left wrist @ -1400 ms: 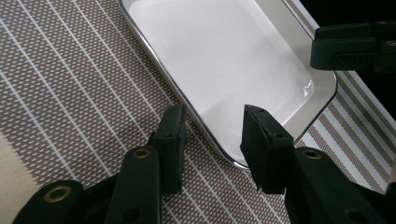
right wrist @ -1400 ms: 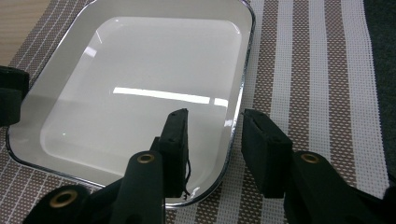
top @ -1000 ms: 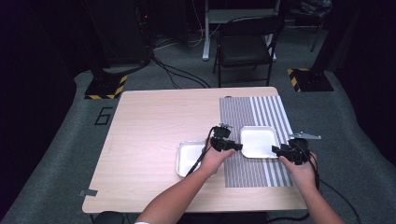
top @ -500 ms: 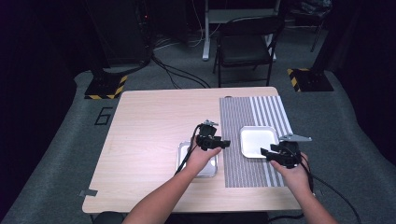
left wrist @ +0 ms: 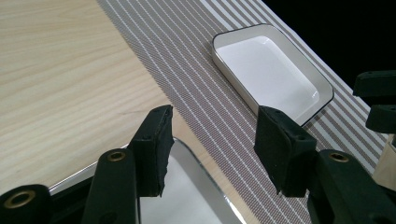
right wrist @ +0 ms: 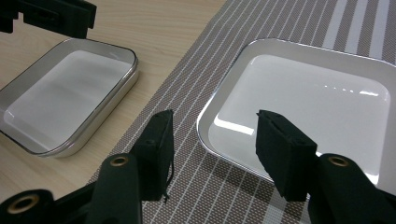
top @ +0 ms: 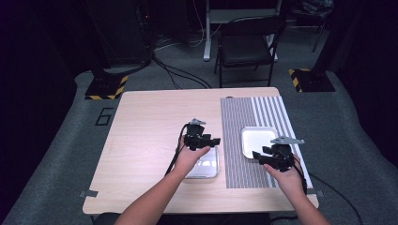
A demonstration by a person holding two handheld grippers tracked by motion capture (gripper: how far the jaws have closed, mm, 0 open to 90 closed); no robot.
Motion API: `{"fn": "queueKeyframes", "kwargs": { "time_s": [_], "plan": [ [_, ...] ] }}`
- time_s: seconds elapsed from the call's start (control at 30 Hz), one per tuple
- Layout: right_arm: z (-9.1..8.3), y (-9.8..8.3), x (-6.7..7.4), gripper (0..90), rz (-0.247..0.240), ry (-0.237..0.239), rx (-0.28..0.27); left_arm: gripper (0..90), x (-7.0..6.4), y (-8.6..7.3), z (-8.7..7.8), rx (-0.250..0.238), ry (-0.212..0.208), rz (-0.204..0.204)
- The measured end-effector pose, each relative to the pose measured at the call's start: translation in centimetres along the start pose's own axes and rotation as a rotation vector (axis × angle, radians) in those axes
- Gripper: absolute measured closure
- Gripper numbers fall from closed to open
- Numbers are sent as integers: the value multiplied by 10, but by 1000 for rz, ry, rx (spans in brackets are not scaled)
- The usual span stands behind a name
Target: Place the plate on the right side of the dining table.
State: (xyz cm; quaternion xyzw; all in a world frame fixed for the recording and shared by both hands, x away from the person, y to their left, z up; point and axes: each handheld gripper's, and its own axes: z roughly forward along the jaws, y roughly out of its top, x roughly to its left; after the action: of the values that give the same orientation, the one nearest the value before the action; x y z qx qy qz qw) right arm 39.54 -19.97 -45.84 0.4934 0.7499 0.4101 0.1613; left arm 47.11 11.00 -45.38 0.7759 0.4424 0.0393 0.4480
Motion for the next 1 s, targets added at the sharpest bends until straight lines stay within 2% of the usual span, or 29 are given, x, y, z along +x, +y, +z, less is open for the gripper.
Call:
{"fn": "queueKeyframes", "kwargs": {
  "time_s": [0.03,0.2,0.47,0.83,1.0],
  "plan": [
    [0,1,5,463,-20,2,1,466,3,-2,-5,-4,5,-5],
    [0,3,12,459,-29,15,-3,458,12,-6,-17,-13,25,-6],
    [3,5,26,456,-73,37,4,457,31,-17,-41,-38,50,-26],
    [12,-1,41,453,-102,70,19,444,49,-38,-56,-43,89,-41],
    [16,-5,45,449,-111,83,32,440,56,-47,-61,-37,94,-51]
  ]
}}
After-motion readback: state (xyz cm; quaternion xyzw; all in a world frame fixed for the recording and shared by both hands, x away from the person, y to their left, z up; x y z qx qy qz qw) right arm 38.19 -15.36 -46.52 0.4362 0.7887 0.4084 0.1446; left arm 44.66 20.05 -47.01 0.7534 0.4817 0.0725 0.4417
